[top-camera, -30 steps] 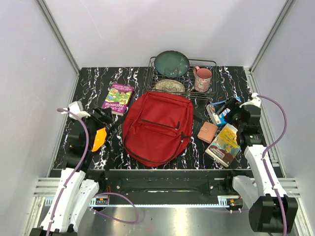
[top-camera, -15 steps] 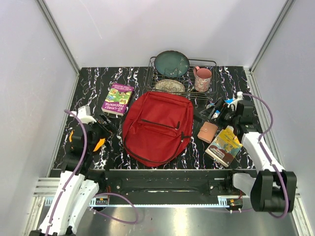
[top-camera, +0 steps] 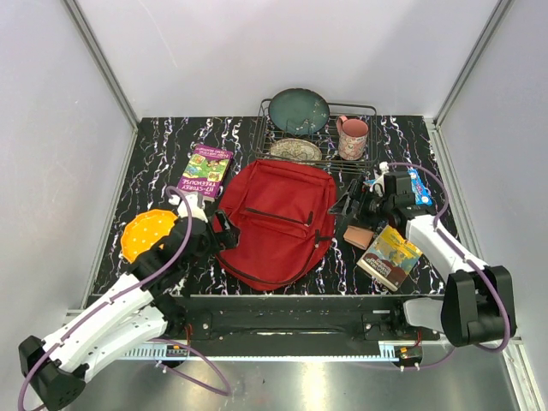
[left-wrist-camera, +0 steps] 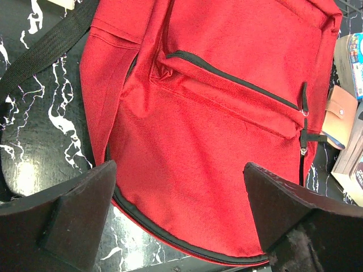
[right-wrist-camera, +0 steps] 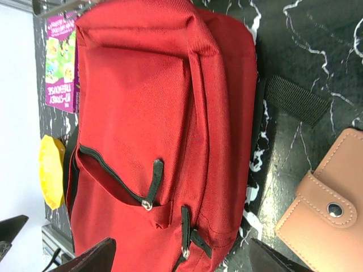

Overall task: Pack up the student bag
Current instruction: Unzip the student bag at the center of the board.

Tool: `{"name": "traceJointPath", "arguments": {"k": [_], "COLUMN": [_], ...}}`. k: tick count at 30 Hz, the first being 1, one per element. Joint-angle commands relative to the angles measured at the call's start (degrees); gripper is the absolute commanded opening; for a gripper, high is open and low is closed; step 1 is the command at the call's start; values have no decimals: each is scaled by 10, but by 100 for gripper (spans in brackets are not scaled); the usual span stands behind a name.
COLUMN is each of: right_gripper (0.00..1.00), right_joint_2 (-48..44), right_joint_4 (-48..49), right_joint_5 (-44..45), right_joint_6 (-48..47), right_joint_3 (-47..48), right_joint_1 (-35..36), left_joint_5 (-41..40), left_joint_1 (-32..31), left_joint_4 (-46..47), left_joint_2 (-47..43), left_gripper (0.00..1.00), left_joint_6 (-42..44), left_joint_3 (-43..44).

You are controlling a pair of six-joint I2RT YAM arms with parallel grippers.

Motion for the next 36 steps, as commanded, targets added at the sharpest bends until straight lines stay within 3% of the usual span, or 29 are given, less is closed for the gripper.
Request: {"name": "traceJointPath", "arguments": {"k": [1, 12, 20, 23, 25, 29, 30, 33, 36], "right_gripper": [99, 91, 82, 69, 49, 19, 6, 0, 0], "right_joint_2": [14, 143, 227, 246, 251, 236, 232, 206, 164], "right_joint_4": [6, 24, 103, 135, 146, 172, 176, 187, 203], "right_joint_5": [25, 12, 4, -14, -17, -14, -11, -9, 14], "right_joint_6": [16, 8, 27, 42, 51, 60, 63, 73, 87], "right_joint_3": [28, 64, 70, 67, 61, 35, 28, 4, -24], "right_joint_1": [18, 39, 42, 47, 53, 54, 54, 56, 68], "left_joint_5": [-45, 1, 41, 30, 11, -8, -15, -12, -1], "left_joint_1": [-15, -19, -62, -104, -141, -182, -187, -202, -210], "left_joint_4": [14, 42, 66, 63, 63, 62, 63, 73, 98], "left_joint_2": [11, 44, 67, 94, 115, 158, 168, 196, 222], "left_gripper": [99, 99, 99, 99, 99, 99, 99, 99, 99], "left_joint_6": [-16, -6, 15, 27, 32, 51, 52, 51, 45], "left_joint_3": [14, 0, 17, 44, 68, 108, 114, 127, 139]}}
